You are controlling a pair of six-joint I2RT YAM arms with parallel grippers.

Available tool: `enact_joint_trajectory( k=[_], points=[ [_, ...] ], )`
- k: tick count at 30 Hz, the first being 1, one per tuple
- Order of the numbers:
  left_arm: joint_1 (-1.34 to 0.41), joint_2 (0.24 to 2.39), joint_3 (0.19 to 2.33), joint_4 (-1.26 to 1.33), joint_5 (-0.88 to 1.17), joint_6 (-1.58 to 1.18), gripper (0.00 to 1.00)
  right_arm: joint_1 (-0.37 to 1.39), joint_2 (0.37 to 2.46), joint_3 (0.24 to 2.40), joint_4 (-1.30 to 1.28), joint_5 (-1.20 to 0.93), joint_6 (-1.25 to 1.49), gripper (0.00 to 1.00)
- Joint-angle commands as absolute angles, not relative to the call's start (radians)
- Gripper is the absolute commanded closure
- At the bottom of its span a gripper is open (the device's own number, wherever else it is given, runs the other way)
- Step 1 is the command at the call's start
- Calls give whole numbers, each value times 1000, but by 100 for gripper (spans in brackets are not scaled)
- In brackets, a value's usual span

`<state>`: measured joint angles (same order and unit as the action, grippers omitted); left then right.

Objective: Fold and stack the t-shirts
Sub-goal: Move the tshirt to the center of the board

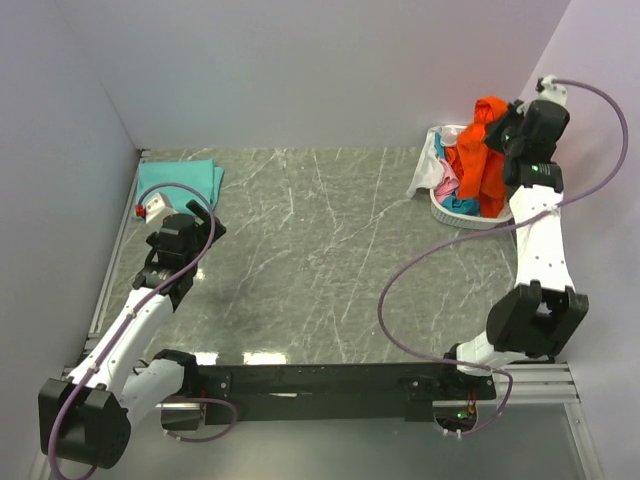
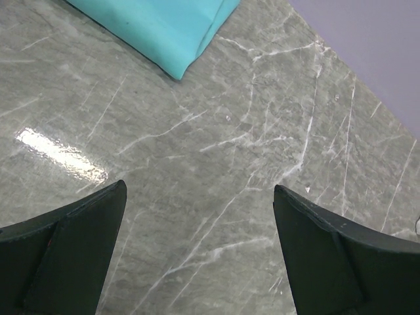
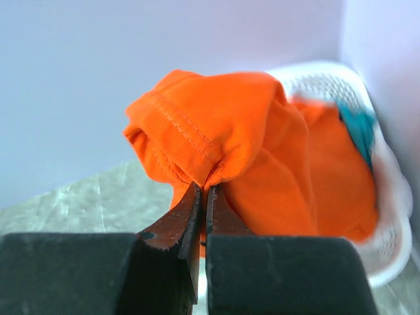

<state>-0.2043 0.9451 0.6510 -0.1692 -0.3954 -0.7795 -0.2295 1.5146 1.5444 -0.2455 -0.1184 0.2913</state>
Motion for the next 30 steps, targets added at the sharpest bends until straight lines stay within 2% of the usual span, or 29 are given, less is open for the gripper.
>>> enact_joint_trajectory(
  k=[1,2,5,13,23,28,30],
  points=[
    [-202,922,695,-169,-373,-770,0,-78,1378,1666,-264,-39,169,100],
    [-201,920,696,-178,-367,-770,1,-34,1365,1681,-270,50,141,100],
    [-201,911,707,-189,-348,-770,1,129,1322,1749,-291,80,86,100],
    [-199,856,735,-227,-315,-779,1,342,1233,1819,-203,-179,166,100],
    [-199,784,756,-321,-295,-842,0,548,1374,1999,-187,-319,248,100],
    [-199,739,744,-377,-311,-885,1,554,1298,1778,-106,-232,331,100],
    [-199,730,733,-403,-325,-908,1,552,1250,1578,-88,-101,350,100]
  ],
)
